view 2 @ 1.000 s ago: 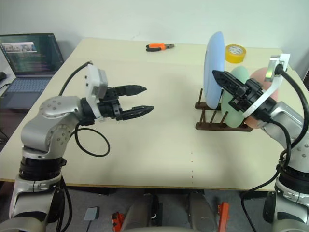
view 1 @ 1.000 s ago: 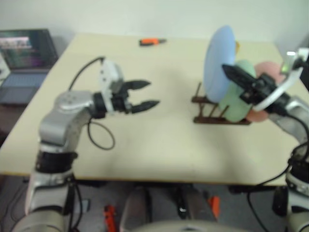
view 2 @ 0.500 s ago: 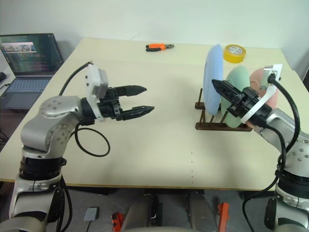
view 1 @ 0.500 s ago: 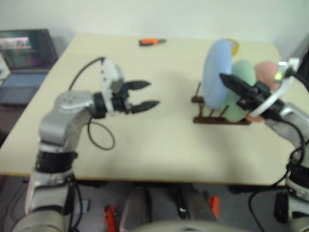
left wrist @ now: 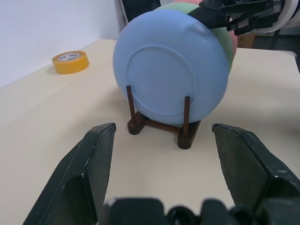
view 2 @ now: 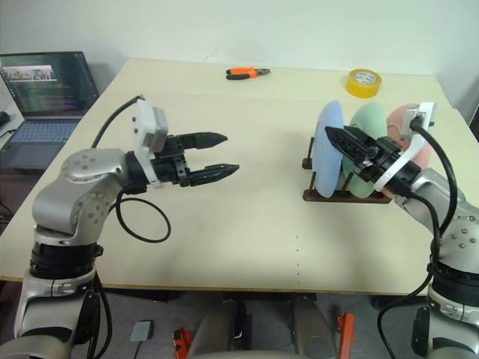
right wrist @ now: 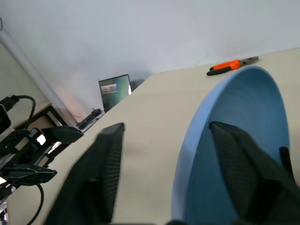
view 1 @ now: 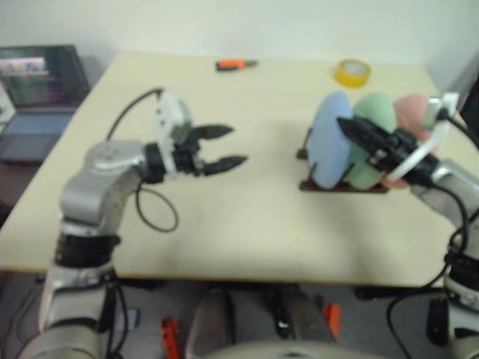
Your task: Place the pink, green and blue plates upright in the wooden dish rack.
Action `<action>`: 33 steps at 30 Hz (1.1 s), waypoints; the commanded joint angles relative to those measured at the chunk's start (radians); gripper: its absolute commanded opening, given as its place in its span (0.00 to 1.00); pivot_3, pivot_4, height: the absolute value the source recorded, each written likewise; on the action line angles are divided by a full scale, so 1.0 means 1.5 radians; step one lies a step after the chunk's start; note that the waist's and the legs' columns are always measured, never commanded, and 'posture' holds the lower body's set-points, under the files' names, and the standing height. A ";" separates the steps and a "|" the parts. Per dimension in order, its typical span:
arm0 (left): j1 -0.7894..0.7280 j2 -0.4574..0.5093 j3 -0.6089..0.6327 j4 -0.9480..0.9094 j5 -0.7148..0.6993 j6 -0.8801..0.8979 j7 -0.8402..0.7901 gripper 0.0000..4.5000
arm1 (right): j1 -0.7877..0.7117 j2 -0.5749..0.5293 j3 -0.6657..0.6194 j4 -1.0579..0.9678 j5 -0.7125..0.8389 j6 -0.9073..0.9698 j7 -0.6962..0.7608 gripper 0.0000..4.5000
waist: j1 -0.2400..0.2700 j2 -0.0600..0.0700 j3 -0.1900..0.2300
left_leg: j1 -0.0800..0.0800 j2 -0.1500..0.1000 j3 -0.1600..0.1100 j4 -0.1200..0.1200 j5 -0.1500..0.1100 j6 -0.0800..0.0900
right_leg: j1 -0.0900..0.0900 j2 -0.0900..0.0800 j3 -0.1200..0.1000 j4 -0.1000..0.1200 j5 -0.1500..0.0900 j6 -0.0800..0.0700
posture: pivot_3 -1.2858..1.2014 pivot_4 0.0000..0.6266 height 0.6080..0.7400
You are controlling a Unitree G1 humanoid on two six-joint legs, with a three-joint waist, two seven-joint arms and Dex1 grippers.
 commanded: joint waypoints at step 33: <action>0.225 0.218 0.177 0.017 -0.001 -0.016 -0.079 0.81 | 0.152 -0.418 -0.091 0.600 -0.460 -0.404 0.694 0.93 | -0.024 0.003 0.001 | 0.010 0.000 0.001 0.000 0.000 0.000 | 0.004 -0.001 0.001 0.000 0.000 -0.003 | 0.52 0.24 1.00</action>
